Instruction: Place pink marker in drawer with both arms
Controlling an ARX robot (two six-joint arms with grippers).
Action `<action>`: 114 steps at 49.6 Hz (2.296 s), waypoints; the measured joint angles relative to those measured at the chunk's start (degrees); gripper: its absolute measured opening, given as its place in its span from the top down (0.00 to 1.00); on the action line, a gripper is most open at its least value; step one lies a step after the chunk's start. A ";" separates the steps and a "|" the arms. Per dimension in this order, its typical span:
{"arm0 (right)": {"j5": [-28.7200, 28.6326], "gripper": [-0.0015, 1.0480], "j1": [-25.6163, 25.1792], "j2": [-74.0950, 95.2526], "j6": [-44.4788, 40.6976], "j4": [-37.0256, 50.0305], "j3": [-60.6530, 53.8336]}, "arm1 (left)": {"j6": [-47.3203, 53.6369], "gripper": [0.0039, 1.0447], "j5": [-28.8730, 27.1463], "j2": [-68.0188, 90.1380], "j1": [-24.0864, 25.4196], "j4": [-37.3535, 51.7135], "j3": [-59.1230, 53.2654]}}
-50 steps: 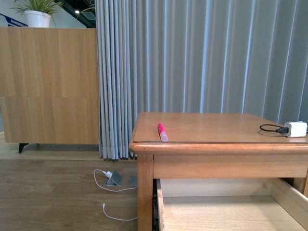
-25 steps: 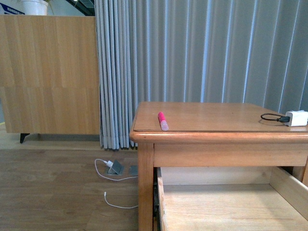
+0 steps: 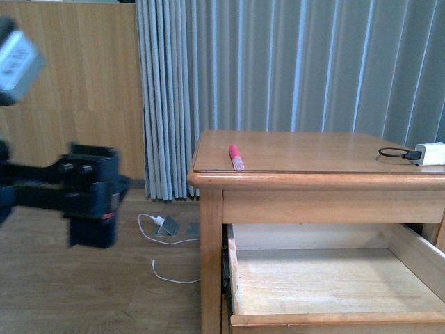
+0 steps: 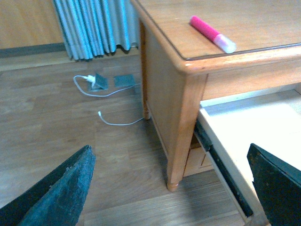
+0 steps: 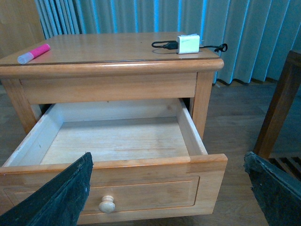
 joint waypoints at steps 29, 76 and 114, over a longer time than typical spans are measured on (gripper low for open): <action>0.00 0.08 0.00 0.00 0.00 0.00 0.00 | -4.35 0.06 1.11 37.42 -2.89 -17.03 49.94; 0.00 0.08 0.00 0.00 0.00 0.00 0.00 | -5.29 0.06 -3.69 57.70 -5.33 -40.68 81.46; 0.00 0.08 0.00 0.00 0.00 0.00 0.00 | -5.77 0.86 5.09 50.75 -4.74 -31.80 68.50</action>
